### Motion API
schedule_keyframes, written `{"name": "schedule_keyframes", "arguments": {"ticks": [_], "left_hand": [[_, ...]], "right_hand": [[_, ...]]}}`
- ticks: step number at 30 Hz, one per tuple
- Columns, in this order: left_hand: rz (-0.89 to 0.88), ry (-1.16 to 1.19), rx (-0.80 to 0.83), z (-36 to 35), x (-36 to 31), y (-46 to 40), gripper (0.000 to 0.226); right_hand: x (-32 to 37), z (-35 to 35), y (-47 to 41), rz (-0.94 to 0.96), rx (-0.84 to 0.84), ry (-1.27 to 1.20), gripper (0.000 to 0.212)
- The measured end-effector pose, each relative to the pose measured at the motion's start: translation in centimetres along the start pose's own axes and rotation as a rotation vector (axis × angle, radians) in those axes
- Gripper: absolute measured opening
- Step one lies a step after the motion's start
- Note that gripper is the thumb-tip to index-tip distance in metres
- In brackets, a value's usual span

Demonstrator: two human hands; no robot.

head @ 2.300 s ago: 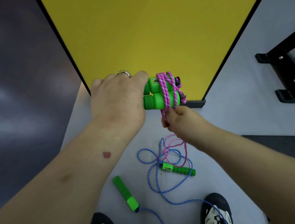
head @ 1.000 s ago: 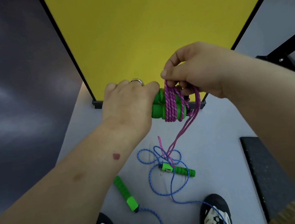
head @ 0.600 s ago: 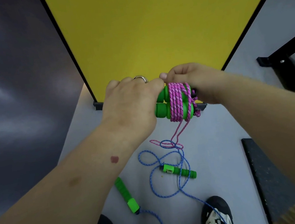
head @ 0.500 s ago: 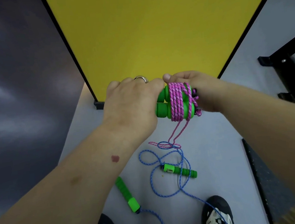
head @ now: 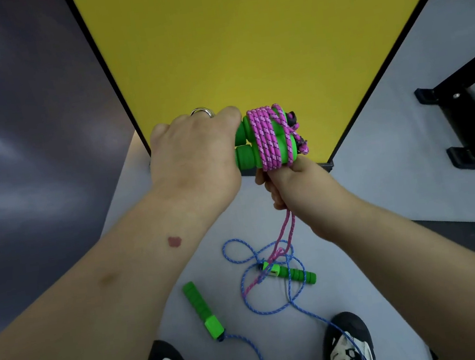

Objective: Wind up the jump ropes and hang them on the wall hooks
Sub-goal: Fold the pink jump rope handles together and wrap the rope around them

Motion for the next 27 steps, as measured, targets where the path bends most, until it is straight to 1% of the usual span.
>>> {"name": "schedule_keyframes", "arguments": {"ticks": [5, 9, 13, 18, 20, 23, 25, 27], "left_hand": [[0.02, -0.024, -0.019, -0.1, 0.7, -0.1, 0.035], [0.034, -0.023, 0.0, -0.5, 0.9, 0.1, 0.036], [0.036, -0.031, 0.016, -0.6, 0.5, 0.1, 0.038], [0.025, -0.044, 0.013, -0.8, 0.3, 0.2, 0.039], [0.023, -0.053, 0.011, -0.8, 0.4, 0.2, 0.039], [0.009, -0.052, 0.02, -1.0, 0.2, 0.3, 0.036], [-0.019, -0.043, 0.036, -1.2, -0.3, 0.6, 0.031], [-0.046, -0.047, 0.049, -1.4, -0.9, 0.8, 0.032]], "right_hand": [[0.7, -0.5, 2.1, 0.013, -0.023, 0.031, 0.036], [1.5, -1.5, 4.0, 0.002, 0.013, 0.093, 0.03], [3.1, -1.5, 5.2, 0.016, 0.02, 0.25, 0.029], [5.2, -0.4, 6.1, 0.088, -0.006, 0.355, 0.033], [6.2, 0.2, 6.3, 0.108, -0.026, 0.321, 0.028], [7.6, 1.2, 5.9, 0.121, -0.084, 0.171, 0.017], [8.5, 1.8, 5.2, 0.144, -0.102, 0.111, 0.018], [9.3, 2.4, 4.5, 0.165, -0.108, 0.08, 0.02]]}}
Point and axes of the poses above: each hand's wrist, its own y-axis away from the middle knuckle, its own z-axis out of the back of the hand, x = y × z, the point moved 9 cm from there along -y, towards the middle knuckle
